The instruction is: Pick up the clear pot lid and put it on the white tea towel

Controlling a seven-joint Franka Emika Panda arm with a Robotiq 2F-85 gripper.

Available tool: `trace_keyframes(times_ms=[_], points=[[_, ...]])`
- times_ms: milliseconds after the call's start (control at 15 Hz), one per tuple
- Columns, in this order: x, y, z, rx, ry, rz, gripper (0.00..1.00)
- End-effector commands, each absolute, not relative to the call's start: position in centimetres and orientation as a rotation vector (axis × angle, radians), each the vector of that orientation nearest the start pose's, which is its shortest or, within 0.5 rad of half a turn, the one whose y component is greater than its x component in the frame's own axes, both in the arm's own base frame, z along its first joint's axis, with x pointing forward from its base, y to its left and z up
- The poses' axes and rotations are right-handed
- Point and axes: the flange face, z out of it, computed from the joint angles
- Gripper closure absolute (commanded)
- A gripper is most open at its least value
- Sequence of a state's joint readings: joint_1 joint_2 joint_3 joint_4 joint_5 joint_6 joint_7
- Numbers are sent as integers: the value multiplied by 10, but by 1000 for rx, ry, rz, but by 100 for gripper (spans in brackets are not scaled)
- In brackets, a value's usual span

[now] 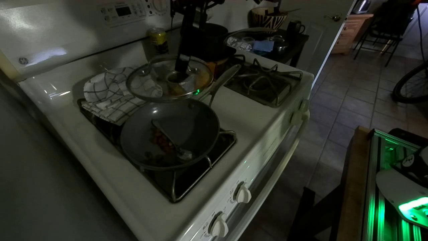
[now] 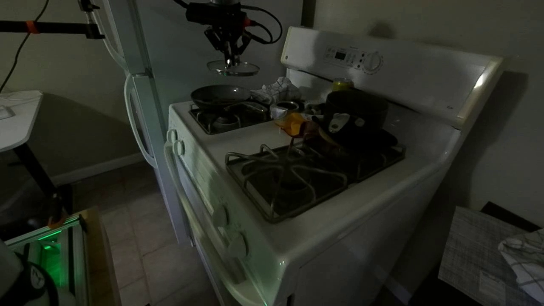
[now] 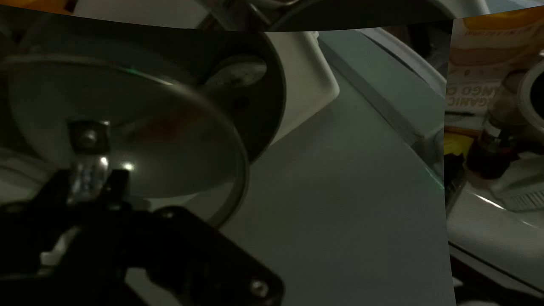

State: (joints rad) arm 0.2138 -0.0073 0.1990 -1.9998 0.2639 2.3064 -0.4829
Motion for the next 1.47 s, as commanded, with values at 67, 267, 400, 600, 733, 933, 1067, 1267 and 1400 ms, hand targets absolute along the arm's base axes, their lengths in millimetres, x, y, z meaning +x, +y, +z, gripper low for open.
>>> trace_keyframes(times_ms=[67,267,400,600,733,933,1067,1267,1400], points=[[533,241,495,-2693,-1062,-468,82],[548,248,496,-2731,-1051,-502,96],[567,249,497,-2772,-1036,-513,96],[593,257,501,-2814,-1012,-536,96],[614,265,499,-2836,-975,-545,96],[647,272,489,-2877,-871,-536,96],[664,272,482,-2893,-808,-520,96],[687,280,469,-2874,-733,-541,96],[699,284,464,-2874,-686,-556,96]])
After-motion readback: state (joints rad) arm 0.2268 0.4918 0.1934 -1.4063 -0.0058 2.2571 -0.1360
